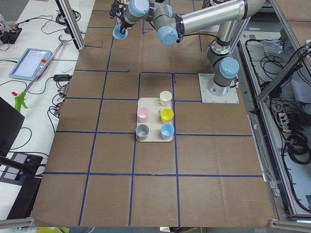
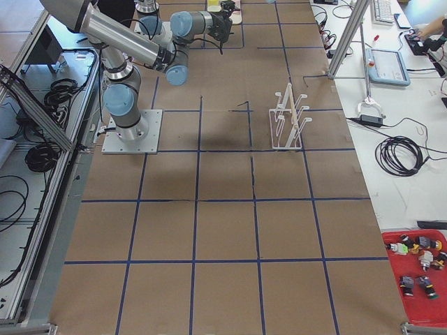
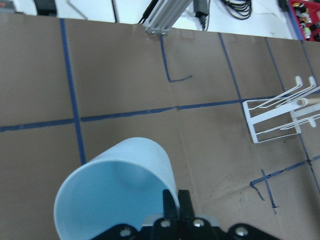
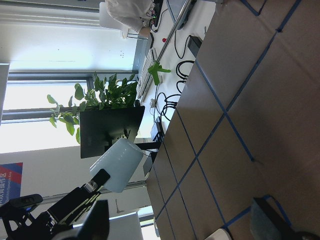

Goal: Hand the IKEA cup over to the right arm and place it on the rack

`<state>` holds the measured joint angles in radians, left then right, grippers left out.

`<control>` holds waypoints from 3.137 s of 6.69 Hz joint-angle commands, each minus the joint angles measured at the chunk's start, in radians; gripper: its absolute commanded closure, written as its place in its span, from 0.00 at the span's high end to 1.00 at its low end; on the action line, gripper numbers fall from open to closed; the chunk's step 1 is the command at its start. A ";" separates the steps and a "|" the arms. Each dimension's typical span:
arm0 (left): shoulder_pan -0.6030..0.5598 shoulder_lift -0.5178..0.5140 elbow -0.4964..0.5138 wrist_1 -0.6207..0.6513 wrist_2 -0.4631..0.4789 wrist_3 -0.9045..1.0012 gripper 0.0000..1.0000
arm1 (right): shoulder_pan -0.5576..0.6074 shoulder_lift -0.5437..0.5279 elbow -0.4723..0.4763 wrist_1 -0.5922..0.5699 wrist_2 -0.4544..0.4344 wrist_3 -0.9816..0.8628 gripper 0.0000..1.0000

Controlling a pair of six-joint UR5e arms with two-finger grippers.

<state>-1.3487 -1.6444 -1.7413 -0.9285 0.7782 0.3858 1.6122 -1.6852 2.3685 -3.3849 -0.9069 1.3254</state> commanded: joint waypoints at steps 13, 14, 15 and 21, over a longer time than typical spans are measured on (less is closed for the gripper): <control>-0.179 -0.160 -0.486 1.347 -0.289 -0.243 0.04 | 0.006 0.007 0.017 -0.025 -0.152 0.244 1.00; -0.179 -0.161 -0.485 1.347 -0.289 -0.245 0.04 | 0.006 0.009 0.005 -0.025 -0.152 0.247 1.00; -0.178 -0.161 -0.485 1.347 -0.287 -0.245 0.04 | 0.009 0.016 0.000 -0.025 -0.152 0.247 1.00; -0.179 -0.167 -0.486 1.369 -0.287 -0.245 0.06 | 0.092 0.173 -0.104 -0.033 -0.184 0.242 0.99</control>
<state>-1.5278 -1.8122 -2.2273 0.4387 0.4909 0.1412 1.6832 -1.5356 2.2799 -3.4186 -1.0736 1.5677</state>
